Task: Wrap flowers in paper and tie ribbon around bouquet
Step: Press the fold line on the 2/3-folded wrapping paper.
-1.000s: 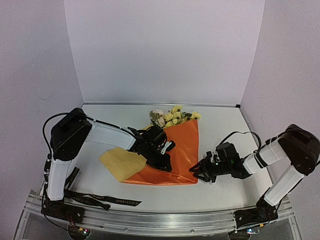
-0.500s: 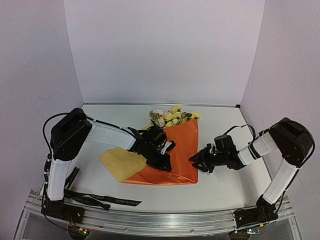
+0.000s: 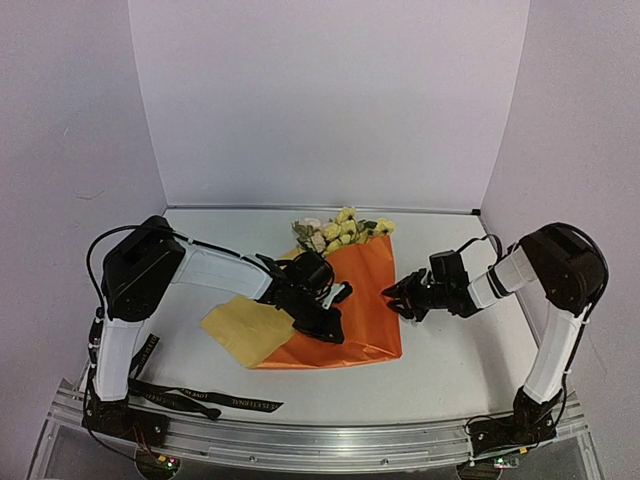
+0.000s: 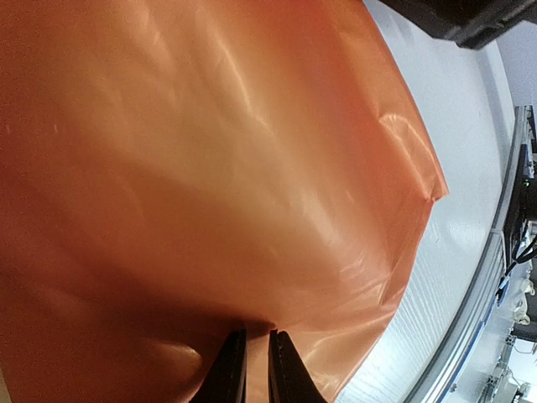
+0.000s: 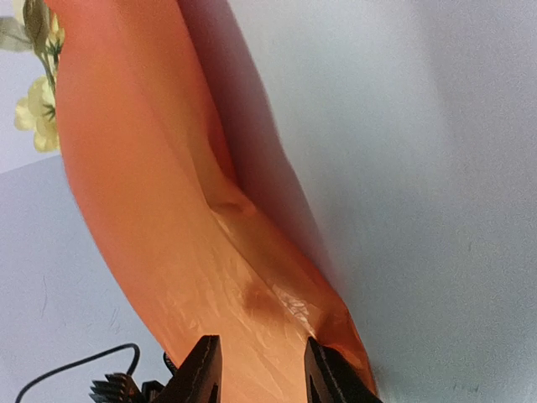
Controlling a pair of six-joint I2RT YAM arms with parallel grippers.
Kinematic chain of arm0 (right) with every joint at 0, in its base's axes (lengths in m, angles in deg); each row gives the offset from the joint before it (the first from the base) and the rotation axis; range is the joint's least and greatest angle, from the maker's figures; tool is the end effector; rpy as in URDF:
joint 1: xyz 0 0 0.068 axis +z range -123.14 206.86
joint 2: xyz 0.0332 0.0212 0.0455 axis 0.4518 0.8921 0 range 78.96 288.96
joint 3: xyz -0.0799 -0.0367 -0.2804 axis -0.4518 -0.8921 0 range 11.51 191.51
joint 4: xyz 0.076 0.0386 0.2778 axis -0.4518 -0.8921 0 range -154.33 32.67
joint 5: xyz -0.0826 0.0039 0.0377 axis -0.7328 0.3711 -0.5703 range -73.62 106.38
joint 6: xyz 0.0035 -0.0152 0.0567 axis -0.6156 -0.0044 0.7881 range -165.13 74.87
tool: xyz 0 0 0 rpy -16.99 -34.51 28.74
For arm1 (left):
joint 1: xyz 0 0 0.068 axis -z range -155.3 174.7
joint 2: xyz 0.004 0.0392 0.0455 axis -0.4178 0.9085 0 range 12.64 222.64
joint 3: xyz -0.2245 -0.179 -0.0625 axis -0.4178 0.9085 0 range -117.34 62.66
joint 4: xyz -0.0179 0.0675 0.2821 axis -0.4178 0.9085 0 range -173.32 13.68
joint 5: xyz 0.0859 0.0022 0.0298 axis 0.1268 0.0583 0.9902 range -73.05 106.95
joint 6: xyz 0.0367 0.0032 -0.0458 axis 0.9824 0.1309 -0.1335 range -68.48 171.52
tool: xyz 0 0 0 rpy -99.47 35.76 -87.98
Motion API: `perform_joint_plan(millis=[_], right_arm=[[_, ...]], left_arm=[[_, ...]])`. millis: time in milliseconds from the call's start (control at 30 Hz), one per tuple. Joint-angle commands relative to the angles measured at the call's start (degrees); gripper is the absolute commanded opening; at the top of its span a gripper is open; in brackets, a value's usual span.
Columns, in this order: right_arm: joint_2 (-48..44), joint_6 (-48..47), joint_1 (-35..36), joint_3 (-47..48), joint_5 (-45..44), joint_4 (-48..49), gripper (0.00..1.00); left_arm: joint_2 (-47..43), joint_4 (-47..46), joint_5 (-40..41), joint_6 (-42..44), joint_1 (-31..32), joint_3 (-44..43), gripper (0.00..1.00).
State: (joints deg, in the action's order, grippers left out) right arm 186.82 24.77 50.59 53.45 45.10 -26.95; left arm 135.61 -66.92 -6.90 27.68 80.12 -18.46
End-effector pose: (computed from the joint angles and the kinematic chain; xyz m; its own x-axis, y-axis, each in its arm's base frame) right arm 0.3264 0.1659 0.0933 -0.8504 0.5258 -0.0173 0.2554 0.4415 0.8601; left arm 0.2585 -0.4054 0.1177 -0.7945 0.5015 -0.3423 0.6043 0.5975 -0.5271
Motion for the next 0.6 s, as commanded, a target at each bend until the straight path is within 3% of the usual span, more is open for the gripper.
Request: perform_joint_plan(millis=[0, 167, 333, 567], right_arm=[[3.53, 1.05, -2.85, 4.62, -4.28, -1.48, 0.37], [5.40, 2.72, -3.61, 8.42, -4.16, -1.77, 0.36], [3.68, 1.23, -3.17, 5.93, -5.27, -1.88, 0.38], [5.49, 0.82, -3.40, 14.61, -2.04, -6.66, 0.38]], left_arm=[[1.77, 2.12, 0.00, 1.50, 0.13, -1.58, 0.12], [2.30, 3.30, 0.12, 2.18, 0.04, -2.67, 0.12], [2.15, 3.49, -0.03, 2.36, -0.23, -3.00, 0.12], [1.21, 4.91, 0.12, 3.40, -0.52, -3.26, 0.11]])
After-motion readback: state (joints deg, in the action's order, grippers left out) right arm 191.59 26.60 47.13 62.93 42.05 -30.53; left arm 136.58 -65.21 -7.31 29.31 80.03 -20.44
